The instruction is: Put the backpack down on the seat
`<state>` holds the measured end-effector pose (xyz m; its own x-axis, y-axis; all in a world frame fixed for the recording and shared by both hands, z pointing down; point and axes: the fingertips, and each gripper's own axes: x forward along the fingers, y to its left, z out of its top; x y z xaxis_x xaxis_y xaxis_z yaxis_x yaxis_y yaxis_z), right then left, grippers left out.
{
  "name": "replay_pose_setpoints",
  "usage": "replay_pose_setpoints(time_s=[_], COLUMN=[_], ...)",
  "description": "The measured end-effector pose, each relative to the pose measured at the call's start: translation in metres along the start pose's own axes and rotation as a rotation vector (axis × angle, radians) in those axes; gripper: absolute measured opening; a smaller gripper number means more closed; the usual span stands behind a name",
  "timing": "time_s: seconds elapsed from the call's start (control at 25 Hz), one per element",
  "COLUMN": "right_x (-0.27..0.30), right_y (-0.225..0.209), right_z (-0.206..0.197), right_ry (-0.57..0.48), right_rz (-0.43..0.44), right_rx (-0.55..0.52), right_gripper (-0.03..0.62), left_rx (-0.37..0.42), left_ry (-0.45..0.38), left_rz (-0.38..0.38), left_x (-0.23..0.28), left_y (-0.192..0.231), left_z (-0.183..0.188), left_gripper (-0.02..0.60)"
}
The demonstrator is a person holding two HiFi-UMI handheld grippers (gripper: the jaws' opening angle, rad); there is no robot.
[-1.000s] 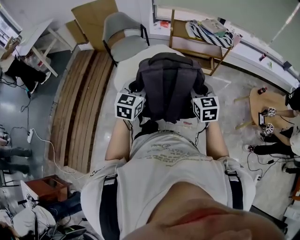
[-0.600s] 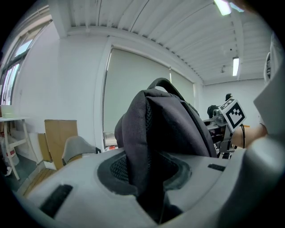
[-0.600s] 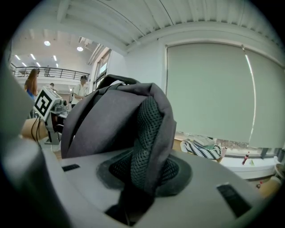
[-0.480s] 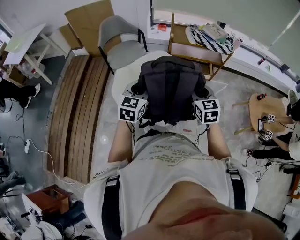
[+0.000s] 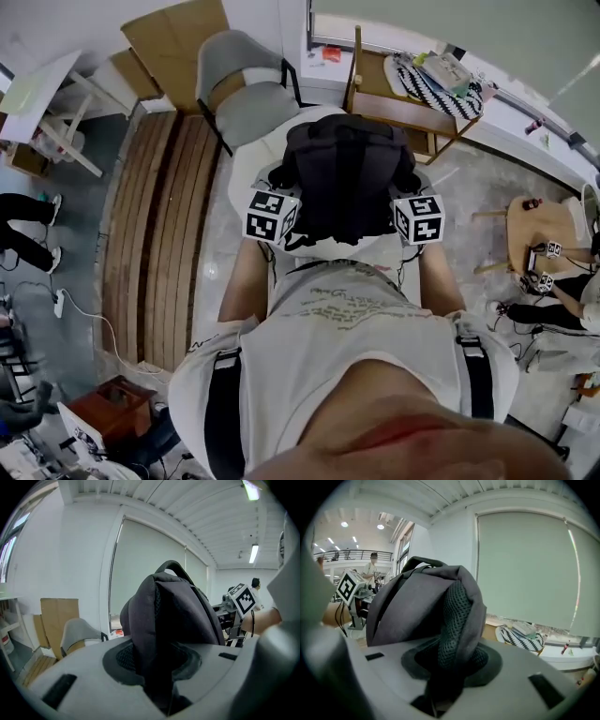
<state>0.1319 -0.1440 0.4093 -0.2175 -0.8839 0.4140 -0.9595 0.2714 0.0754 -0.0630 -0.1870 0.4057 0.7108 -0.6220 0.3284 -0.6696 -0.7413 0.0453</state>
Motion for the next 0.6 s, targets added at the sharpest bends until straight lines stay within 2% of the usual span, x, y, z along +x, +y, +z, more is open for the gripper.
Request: replay_pose_setpoints(time_s=[0.28,0.6], right_x=[0.056,0.111], right_y=[-0.008,-0.019], right_z=[0.010,-0.008], right_ry=[0.007,0.045], right_rz=[0.030,0.118], right_rx=[0.010,-0.020], right_gripper=[0.124,0.123], left_rx=[0.000,-0.051], left_ry=[0.038,0.125], left_rz=[0.009,0.044], left_x=[0.032,0.065], left_y=[0.044,0.070], left_z=[0.002,-0.028], left_gripper=[0.114,0.114])
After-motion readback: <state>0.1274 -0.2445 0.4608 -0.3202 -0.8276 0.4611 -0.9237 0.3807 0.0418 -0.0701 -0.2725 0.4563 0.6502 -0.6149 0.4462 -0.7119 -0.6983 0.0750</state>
